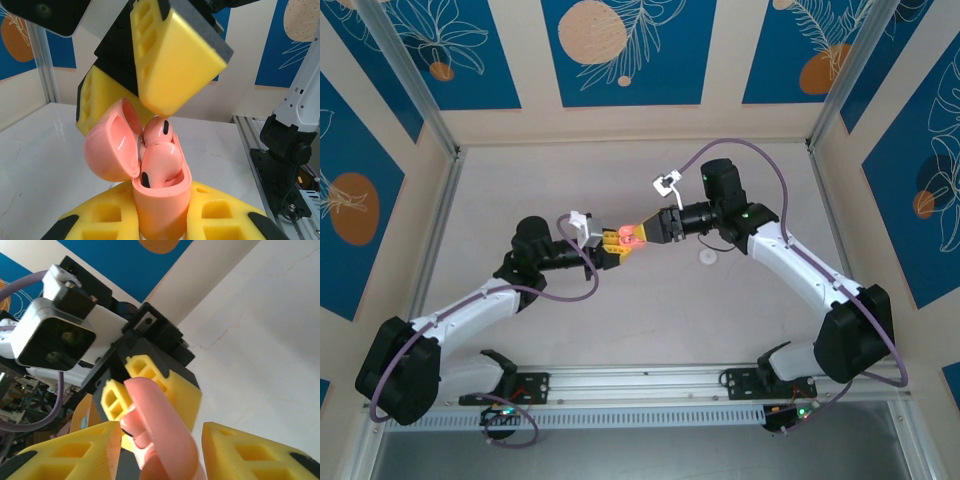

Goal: Insert wireless bluetooth earbuds into charging case

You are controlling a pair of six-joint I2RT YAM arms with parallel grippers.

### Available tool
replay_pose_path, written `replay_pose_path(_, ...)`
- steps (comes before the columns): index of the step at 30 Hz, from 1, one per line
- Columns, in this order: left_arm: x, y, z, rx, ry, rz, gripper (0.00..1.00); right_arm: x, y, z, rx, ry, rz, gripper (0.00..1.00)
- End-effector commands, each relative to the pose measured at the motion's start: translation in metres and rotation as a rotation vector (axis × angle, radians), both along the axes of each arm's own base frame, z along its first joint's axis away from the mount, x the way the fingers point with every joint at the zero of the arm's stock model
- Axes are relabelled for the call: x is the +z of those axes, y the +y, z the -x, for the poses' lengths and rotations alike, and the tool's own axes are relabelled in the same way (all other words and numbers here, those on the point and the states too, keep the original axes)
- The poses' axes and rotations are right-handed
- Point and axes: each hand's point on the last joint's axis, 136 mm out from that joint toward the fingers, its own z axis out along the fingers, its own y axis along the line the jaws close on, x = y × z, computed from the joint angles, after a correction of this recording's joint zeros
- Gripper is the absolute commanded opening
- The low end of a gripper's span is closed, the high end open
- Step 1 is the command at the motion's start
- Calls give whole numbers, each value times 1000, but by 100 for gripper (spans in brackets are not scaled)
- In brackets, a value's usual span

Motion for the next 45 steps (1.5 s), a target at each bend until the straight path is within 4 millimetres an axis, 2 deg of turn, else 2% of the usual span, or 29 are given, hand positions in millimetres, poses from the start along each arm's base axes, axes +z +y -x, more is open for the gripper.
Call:
replay_pose_path(1,10,-2,3,-3,-32,9,14,21,0,12,51,-45,-60,44)
replay_pose_path(7,3,-2,-1,17,-15,-9,14,31,-12,23,39,-95,-99,40)
replay_pose_path(12,0,-3,-4,24,1,-19,14,27,-21,22,-1,-81,-94,36)
replay_pose_path(20,-12,-8,-23,80,142,-39,12,4,-49,-14,-257,-27,4,36)
replay_pose_path(27,-39,-14,-60,217,385,-52,12,-43,-103,-48,-590,112,148,36)
replay_pose_path(33,-66,-40,-82,264,593,-62,12,-67,-144,-59,-718,219,136,36)
replay_pose_path(38,-95,-69,-95,295,756,-107,11,-81,-162,-59,-743,250,131,36)
replay_pose_path(45,-141,-105,-103,357,909,-193,10,-97,-175,-53,-754,289,113,36)
